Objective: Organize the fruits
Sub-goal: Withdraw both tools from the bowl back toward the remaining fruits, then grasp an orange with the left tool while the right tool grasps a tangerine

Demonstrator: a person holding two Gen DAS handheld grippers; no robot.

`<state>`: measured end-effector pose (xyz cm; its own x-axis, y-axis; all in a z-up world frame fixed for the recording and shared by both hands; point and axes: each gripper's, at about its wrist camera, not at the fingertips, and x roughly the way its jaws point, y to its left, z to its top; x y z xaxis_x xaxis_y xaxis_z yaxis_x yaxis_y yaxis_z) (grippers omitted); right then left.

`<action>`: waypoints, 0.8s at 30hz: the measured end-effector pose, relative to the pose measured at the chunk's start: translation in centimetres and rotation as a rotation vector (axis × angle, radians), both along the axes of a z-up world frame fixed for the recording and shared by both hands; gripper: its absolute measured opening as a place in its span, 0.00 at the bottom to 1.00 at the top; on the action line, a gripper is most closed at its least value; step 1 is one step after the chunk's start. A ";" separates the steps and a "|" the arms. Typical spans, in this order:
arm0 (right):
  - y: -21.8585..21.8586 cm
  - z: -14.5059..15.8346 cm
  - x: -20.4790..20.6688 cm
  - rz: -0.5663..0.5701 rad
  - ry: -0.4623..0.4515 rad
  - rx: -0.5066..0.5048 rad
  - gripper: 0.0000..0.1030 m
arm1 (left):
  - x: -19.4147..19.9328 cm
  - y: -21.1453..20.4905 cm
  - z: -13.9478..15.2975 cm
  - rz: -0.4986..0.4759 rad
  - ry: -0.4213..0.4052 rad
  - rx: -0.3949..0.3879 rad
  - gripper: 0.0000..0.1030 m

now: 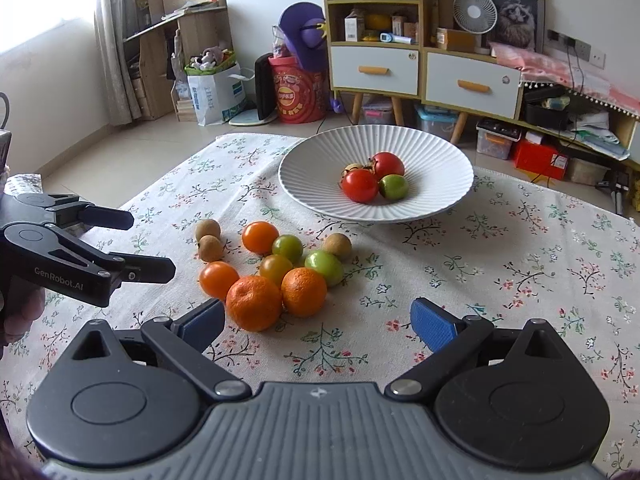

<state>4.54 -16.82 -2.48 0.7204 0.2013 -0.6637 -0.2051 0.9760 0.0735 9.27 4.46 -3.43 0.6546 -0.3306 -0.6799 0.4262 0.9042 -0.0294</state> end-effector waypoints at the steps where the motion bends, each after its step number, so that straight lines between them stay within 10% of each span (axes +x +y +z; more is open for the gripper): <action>1: 0.1 -0.1 0.1 0.004 0.003 -0.002 0.96 | 0.0 0.0 -0.2 -0.003 0.000 0.009 0.96; 10: 1.2 -2.0 0.6 0.021 0.043 -0.022 0.92 | 0.3 -0.1 -2.2 -0.020 0.028 0.050 0.96; 24: 0.0 -1.5 1.7 -0.013 0.025 0.066 0.52 | 0.3 -1.7 -2.7 -0.102 0.044 0.024 0.71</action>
<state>6.19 -16.80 -3.93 0.7063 0.2361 -0.6673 -0.1897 0.9714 0.1429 9.60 2.79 -6.18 0.5877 -0.3772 -0.7158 0.5146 0.8569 -0.0290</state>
